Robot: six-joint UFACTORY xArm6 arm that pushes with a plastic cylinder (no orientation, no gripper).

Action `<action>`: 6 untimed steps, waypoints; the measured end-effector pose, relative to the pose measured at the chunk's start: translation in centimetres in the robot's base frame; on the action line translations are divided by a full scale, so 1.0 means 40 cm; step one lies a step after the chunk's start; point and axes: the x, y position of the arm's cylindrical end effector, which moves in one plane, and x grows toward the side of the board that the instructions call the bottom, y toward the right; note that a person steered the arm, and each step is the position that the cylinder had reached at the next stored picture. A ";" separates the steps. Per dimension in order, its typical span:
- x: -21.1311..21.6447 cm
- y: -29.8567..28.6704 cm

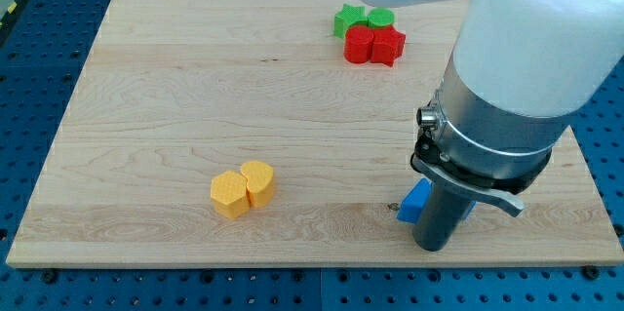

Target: Place the arm to the right center

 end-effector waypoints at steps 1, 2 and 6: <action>0.000 -0.061; -0.061 -0.147; -0.512 0.319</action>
